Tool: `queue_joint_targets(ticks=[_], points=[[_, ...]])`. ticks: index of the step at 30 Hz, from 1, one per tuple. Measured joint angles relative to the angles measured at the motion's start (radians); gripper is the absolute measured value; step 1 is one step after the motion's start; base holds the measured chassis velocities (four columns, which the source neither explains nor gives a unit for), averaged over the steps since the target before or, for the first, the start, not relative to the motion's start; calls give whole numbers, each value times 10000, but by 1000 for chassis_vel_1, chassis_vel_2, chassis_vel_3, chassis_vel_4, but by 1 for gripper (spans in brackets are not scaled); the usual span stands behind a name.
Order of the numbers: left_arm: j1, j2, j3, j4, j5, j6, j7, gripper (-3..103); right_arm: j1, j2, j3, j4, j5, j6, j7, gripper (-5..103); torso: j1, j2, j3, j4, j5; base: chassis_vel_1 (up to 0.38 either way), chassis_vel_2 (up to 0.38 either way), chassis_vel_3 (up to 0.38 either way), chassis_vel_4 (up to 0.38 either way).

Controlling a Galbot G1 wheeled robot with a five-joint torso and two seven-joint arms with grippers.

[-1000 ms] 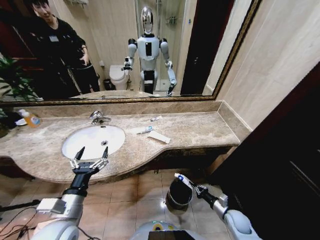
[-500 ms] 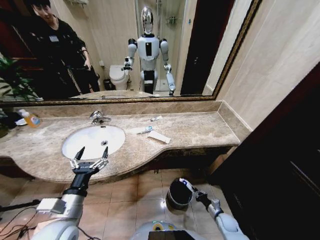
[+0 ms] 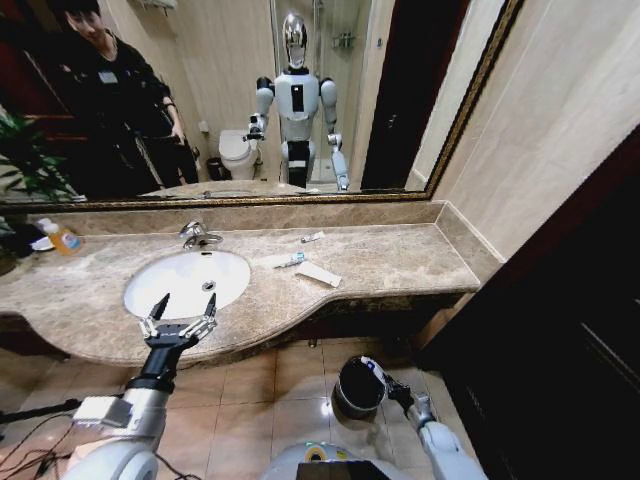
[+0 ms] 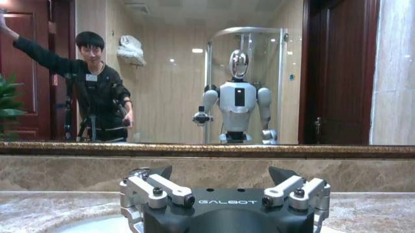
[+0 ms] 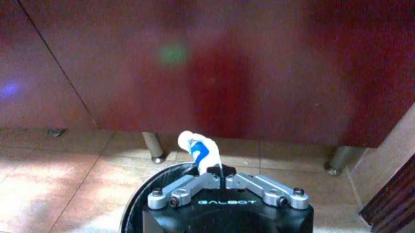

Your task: Pick up the trash from the sink and place it in the trash bin.

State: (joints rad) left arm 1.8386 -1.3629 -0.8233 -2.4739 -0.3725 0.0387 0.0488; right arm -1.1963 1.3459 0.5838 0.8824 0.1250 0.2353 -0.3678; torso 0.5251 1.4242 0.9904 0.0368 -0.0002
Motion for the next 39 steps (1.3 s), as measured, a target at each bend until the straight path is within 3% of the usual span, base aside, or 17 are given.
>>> queue_joint_targets(ticks=[6,9,10,16,17,20,25,27,28,29,31,39], points=[[0,0,0,0,0,0,0,100,-44,59,-24,7,-336,-203,38,-2,0,0,0,-1,0,0,0,0,0],[0,0,0,0,0,0,0,100,-34,100,-92,-17,-540,-105,58,14,0,0,0,0,0,0,0,0,0],[0,0,0,0,0,0,0,100,-34,100,-92,-17,-540,-105,58,14,0,0,0,0,0,0,0,0,0],[0,0,0,0,0,0,0,100,-160,294,-123,436,-696,-158,212,41,-1,0,0,1,1,0,0,0,0],[0,0,0,0,0,0,0,100,-160,294,-123,436,-696,-158,212,41,-1,0,0,1,1,0,0,0,0],[0,0,0,0,0,0,0,100,-372,349,-125,808,-701,-238,216,57,-1,0,0,0,1,0,0,0,0],[0,-1,0,0,0,0,0,100,-649,332,-95,1238,-665,-311,163,68,-1,0,0,0,3,0,0,0,0],[0,0,0,0,0,0,0,100,-1003,187,7,1778,-605,-467,-142,73,-1,0,0,0,1,0,0,0,0],[0,0,0,0,0,0,0,100,-1118,114,14,1945,-578,-508,-218,84,-1,0,0,0,2,0,0,0,0],[0,0,0,0,0,0,0,100,-1118,114,14,1945,-578,-508,-218,84,-1,0,0,0,2,0,0,0,0],[0,0,0,0,0,0,0,100,-1532,-151,7,2573,-339,-548,-365,95,-1,0,0,-1,-2,0,0,0,0],[0,0,0,0,0,0,0,100,-2182,-377,162,3613,317,-548,-603,100,-1,0,-1,0,2,0,0,0,0]])
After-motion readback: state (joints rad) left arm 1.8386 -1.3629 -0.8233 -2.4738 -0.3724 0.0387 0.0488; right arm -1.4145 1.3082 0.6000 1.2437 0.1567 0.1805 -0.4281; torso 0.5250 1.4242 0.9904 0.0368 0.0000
